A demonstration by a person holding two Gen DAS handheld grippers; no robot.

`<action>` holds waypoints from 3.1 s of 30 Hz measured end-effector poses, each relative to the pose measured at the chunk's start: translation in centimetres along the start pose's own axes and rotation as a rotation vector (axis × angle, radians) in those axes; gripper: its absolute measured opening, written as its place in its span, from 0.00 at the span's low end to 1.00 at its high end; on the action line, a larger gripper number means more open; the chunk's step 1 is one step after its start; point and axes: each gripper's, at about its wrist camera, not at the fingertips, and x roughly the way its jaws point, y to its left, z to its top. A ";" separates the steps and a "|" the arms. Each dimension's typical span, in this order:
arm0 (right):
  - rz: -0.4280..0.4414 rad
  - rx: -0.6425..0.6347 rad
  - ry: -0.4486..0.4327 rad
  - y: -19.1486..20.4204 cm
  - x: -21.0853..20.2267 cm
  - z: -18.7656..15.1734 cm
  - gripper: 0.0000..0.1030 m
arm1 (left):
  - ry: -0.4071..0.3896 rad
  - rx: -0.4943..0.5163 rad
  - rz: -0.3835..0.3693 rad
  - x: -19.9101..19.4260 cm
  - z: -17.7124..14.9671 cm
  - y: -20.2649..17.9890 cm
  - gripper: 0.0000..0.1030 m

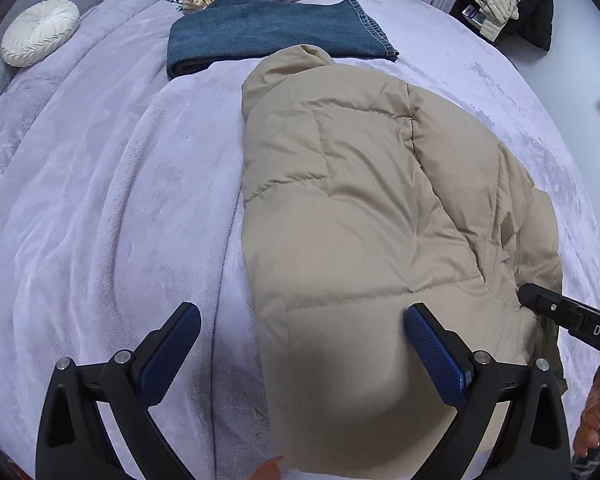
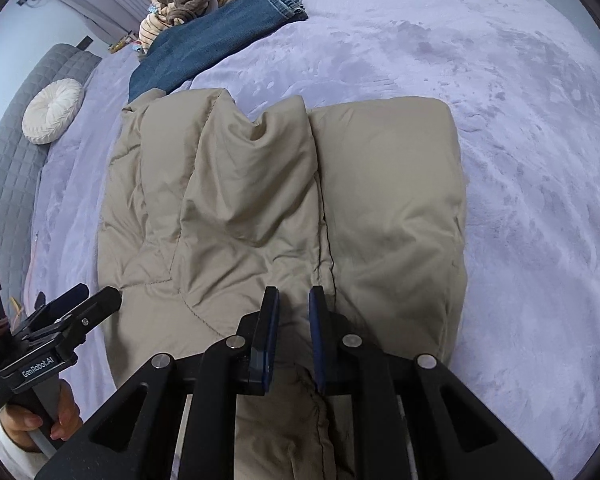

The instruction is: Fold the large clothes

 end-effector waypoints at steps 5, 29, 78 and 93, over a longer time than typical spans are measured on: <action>-0.005 0.017 -0.008 0.0 -1.9 -1.7 0.15 | 0.011 -0.007 0.037 -1.4 -1.7 0.4 1.00; -0.056 0.082 0.038 0.4 -6.3 -9.0 0.20 | -0.014 -0.008 0.038 -8.7 -7.0 1.7 1.00; -0.170 -0.166 -0.320 8.3 -22.2 -14.0 0.84 | -0.238 -0.024 0.159 -26.2 -12.5 -1.9 1.00; -0.203 -0.120 -0.330 10.2 -22.2 -12.8 0.84 | -0.233 -0.031 0.163 -26.2 -11.4 -0.3 1.00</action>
